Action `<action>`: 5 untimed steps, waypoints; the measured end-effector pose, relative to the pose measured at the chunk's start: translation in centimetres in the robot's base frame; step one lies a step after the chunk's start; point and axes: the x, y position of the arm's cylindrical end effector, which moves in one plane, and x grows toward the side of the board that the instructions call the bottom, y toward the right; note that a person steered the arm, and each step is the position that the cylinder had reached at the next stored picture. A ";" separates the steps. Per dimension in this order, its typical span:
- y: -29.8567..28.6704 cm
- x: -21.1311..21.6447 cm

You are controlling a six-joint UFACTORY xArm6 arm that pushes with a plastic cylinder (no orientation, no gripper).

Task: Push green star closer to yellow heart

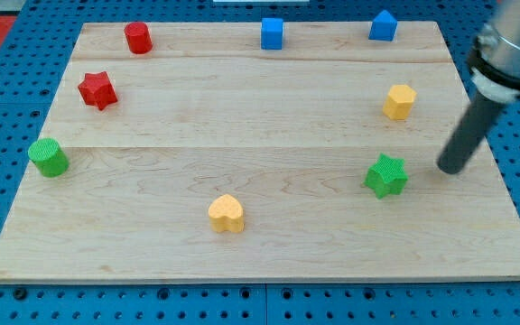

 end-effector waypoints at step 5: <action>-13.3 3.3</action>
